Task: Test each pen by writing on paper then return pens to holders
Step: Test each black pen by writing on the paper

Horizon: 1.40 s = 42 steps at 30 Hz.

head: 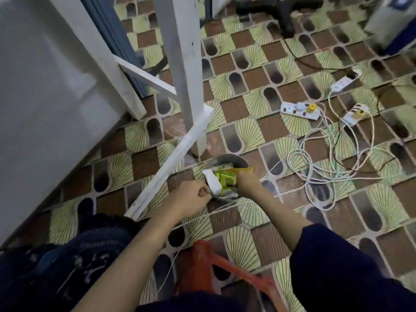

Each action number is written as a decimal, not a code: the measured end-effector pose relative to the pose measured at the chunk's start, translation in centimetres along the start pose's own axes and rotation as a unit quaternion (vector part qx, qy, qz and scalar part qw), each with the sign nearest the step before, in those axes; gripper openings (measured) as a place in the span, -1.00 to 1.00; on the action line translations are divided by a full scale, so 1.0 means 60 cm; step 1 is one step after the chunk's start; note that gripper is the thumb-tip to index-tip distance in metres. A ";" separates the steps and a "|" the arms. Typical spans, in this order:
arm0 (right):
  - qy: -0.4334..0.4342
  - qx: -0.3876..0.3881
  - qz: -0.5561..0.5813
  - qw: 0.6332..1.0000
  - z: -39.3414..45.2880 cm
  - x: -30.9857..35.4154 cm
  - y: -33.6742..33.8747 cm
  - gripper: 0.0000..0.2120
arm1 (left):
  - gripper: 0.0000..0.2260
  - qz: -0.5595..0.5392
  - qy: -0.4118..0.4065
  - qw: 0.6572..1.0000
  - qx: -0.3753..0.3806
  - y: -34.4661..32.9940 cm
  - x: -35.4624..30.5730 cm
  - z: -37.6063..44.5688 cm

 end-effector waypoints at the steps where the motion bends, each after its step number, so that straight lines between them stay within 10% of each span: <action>1: -0.007 0.001 0.008 1.000 0.005 -0.002 -0.014 -0.86 | -0.80 -0.009 0.002 1.000 -0.006 -0.005 0.003 0.001; 9: -0.015 -0.059 0.055 0.997 0.028 0.012 0.024 -0.91 | -0.79 0.001 -0.008 1.000 -0.020 0.002 0.014 0.004; 17: 0.131 -0.206 0.130 0.961 -0.046 0.131 0.289 -0.80 | -0.74 0.151 -0.148 0.966 -0.146 0.201 -0.093 -0.048; 28: 0.457 -0.444 0.275 0.720 -0.361 0.462 0.620 -0.81 | -0.69 0.195 -0.130 0.855 -0.463 0.522 -0.062 -0.449; 42: 0.687 -0.134 0.131 0.702 -0.599 1.076 0.563 -0.90 | -0.85 0.088 0.207 0.728 -0.648 0.624 0.324 -0.921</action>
Point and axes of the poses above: each hand's wrist, its own z-axis towards the middle knuckle, its own y-axis out of the back of the hand, x = y × z, the point moved 7 cm from there along z, towards the middle knuckle, and after that the axes turned 13 degrees about -x, right-handed, at the moved point
